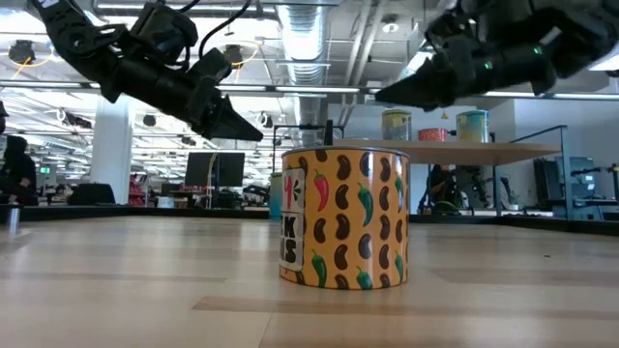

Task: Pick and place cans onto a shelf
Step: Put the top canned tomatoes on the shelf

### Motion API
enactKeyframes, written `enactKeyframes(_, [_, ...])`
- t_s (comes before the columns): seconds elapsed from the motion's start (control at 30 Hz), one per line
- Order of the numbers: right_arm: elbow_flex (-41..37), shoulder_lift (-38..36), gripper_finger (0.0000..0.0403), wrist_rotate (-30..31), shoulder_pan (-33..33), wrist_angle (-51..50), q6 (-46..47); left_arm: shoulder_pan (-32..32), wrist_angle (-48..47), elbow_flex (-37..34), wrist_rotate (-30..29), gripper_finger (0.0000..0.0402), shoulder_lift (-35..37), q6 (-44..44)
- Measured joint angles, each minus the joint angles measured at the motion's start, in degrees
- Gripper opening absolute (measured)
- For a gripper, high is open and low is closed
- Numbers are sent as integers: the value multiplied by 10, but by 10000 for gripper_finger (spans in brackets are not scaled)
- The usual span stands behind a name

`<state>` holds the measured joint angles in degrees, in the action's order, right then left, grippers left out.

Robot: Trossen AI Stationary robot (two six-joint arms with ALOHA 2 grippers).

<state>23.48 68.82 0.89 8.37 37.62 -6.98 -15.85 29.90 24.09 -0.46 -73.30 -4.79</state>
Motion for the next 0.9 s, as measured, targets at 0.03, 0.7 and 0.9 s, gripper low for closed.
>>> enactKeyframes(0.03, [-12, 0, 5, 0, 2, 19, 4, -8, -7, 7, 0, 0, 0, 2])
enactKeyframes(0.7, [-38, 0, 10, 0, 6, 66, 5, -113, -125, 209, -64, 101, -169, -148])
enactKeyframes(0.9, [-38, 0, 9, 1, 6, 66, 5, -124, -127, 269, -108, 139, -248, -190])
